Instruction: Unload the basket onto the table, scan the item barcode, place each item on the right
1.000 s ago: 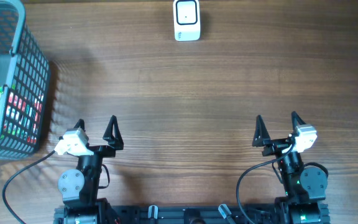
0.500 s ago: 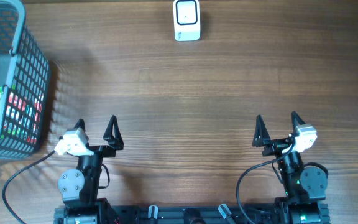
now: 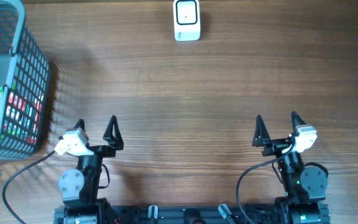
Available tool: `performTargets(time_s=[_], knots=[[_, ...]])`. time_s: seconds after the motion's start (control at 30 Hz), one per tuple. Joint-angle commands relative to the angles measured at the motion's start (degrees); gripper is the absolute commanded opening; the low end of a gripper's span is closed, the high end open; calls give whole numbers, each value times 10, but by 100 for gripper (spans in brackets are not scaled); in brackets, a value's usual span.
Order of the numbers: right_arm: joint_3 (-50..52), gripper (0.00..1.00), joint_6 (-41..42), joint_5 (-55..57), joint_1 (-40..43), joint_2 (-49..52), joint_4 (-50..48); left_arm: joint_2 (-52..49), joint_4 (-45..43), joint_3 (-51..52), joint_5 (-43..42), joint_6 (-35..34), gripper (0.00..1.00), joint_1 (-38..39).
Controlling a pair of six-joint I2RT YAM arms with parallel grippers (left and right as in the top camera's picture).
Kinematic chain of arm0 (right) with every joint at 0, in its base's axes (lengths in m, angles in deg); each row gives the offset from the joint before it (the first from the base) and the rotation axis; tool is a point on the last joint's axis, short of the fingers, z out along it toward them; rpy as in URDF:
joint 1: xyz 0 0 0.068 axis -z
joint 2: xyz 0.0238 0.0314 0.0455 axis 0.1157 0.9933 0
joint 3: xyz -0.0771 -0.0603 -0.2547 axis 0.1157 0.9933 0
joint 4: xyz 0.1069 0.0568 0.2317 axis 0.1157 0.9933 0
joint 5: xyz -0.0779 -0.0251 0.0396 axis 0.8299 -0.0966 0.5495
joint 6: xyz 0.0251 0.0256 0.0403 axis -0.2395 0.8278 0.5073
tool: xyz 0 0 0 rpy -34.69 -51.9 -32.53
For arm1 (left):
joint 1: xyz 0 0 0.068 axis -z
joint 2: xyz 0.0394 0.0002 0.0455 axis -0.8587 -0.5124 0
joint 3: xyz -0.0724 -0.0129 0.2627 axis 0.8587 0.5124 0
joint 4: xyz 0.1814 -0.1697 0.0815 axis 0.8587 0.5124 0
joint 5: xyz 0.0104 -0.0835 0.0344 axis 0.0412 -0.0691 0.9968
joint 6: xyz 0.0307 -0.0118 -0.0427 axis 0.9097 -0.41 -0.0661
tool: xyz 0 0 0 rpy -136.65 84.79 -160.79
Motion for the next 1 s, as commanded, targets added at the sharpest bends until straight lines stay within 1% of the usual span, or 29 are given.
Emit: performTargets(time_s=[0.0,0.7,0.8,0.9,0.97], knots=[[1,100,0,8,3,-6,-2,3,4,2,8,14,100,-4],[0,100,0,8,3,-6,-2,3,4,2,8,14,100,-4],[0,100,0,8,3,-6,-2,3,-15,2,7,9,100,-4],[0,100,0,8,3,-6,-2,3,-9,2,-7,7,100,-4],[0,100,0,8,3,-6,-2,3,-14,2,24,16,100,-4]])
